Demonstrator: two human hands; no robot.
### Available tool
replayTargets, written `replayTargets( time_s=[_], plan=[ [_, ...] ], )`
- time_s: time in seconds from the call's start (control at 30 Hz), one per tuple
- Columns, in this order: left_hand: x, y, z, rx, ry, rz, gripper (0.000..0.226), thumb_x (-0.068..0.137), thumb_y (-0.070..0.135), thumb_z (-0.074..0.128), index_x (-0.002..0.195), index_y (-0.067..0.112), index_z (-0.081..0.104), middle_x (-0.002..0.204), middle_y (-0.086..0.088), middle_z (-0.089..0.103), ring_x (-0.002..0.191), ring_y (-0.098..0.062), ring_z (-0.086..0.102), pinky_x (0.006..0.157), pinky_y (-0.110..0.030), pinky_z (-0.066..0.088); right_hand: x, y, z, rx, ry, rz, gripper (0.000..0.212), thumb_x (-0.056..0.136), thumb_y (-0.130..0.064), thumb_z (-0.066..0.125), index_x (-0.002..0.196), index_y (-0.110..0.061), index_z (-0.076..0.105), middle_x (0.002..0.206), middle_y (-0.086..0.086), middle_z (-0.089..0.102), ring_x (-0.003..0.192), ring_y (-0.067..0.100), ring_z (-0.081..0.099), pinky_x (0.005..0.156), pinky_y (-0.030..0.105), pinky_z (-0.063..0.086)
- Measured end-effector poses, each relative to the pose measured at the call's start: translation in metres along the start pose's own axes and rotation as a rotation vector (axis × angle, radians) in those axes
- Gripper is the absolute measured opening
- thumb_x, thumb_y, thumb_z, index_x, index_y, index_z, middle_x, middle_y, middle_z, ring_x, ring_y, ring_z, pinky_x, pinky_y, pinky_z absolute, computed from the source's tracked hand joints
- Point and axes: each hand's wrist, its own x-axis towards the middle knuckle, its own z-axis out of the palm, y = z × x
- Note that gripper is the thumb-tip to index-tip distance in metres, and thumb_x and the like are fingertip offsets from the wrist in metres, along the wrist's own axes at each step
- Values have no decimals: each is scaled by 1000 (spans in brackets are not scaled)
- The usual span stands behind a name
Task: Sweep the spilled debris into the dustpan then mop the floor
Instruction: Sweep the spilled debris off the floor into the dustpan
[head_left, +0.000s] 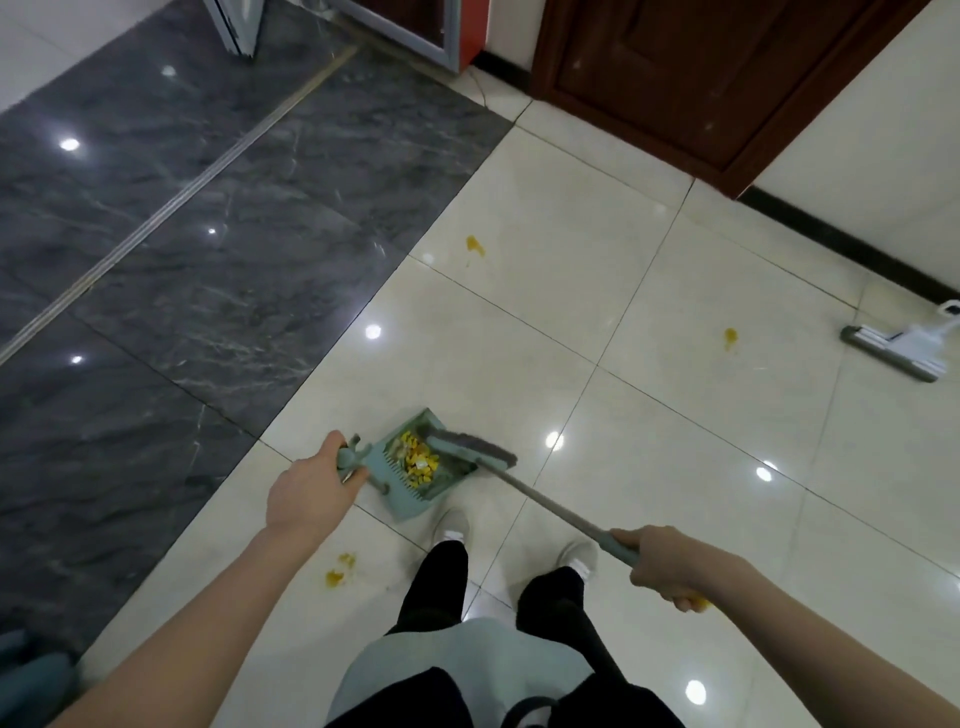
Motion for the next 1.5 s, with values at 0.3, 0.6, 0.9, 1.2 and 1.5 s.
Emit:
replayTargets(
  time_s=[0.3, 0.6, 0.9, 1.2, 1.5],
  plan=[
    [2, 103, -1, 10, -11, 86, 25, 86, 41, 58, 83, 25, 39, 67, -7, 59, 60, -31, 61, 64, -40, 55, -26, 104, -39, 147, 140, -5, 55, 91, -15, 46, 140, -39, 47, 64, 3, 50, 41, 15, 43, 38, 21, 37],
    [-27, 298, 48, 80, 17, 311, 23, 86, 40, 56, 84, 25, 38, 63, -4, 58, 56, -29, 60, 53, -32, 46, -41, 317, -20, 594, 280, 115, 53, 92, -15, 50, 142, -34, 46, 61, 6, 47, 40, 18, 41, 39, 20, 34],
    [-71, 523, 125, 112, 24, 636, 23, 91, 45, 53, 85, 25, 42, 68, -9, 58, 64, -33, 55, 55, -34, 45, -77, 491, 35, 1142, 438, 254, 47, 93, -3, 51, 138, -16, 52, 64, 10, 51, 36, 15, 44, 39, 20, 38],
    [-108, 715, 218, 86, -62, 932, 21, 91, 46, 55, 87, 29, 44, 66, -6, 59, 65, -34, 57, 56, -38, 50, -82, 615, 79, 1550, 537, 449, 53, 90, -4, 56, 140, -19, 50, 55, 9, 51, 38, 18, 42, 39, 20, 33],
    [-118, 939, 335, 55, -208, 1054, 19, 91, 43, 57, 88, 28, 46, 67, -2, 59, 64, -28, 56, 54, -34, 45, -62, 780, 22, 1742, 571, 630, 55, 90, -5, 59, 142, -16, 48, 56, 10, 50, 39, 16, 41, 40, 21, 33]
  ],
)
